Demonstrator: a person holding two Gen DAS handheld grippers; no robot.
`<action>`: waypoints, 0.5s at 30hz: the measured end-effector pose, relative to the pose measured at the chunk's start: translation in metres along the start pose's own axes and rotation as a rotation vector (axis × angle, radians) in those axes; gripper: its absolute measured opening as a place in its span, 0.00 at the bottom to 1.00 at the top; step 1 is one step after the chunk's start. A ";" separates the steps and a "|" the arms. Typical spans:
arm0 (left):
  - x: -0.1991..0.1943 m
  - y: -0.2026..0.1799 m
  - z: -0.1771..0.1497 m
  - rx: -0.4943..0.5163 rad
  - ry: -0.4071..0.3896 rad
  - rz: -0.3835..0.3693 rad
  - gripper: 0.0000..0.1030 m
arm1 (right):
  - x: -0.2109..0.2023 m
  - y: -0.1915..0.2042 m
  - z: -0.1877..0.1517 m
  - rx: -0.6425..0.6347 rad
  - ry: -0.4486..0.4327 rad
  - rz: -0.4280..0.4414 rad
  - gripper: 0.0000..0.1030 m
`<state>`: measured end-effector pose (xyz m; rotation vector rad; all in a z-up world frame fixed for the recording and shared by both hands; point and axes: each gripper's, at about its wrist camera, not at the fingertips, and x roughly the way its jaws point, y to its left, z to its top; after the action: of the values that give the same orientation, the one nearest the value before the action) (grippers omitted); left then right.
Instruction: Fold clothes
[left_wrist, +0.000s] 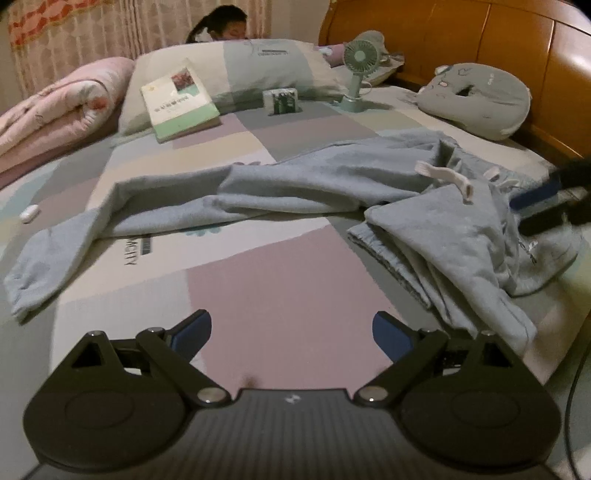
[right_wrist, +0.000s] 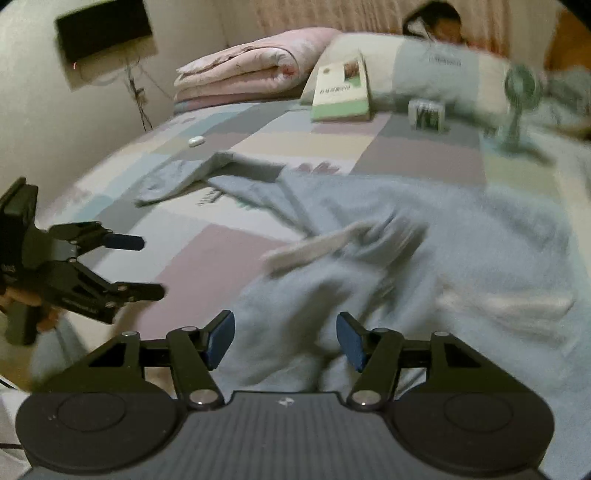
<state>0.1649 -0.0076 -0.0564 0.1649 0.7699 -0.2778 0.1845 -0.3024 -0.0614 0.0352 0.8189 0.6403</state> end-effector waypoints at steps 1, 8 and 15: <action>-0.004 0.001 -0.002 -0.002 -0.003 0.001 0.91 | 0.003 0.007 -0.007 0.016 -0.001 0.008 0.68; -0.032 0.007 -0.016 -0.012 -0.028 0.008 0.91 | 0.049 0.055 -0.038 -0.078 0.068 -0.189 0.75; -0.054 0.012 -0.021 -0.014 -0.063 0.035 0.91 | 0.078 0.072 -0.056 -0.264 0.082 -0.410 0.22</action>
<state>0.1176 0.0187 -0.0331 0.1558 0.7061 -0.2429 0.1480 -0.2136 -0.1333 -0.3920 0.7855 0.3578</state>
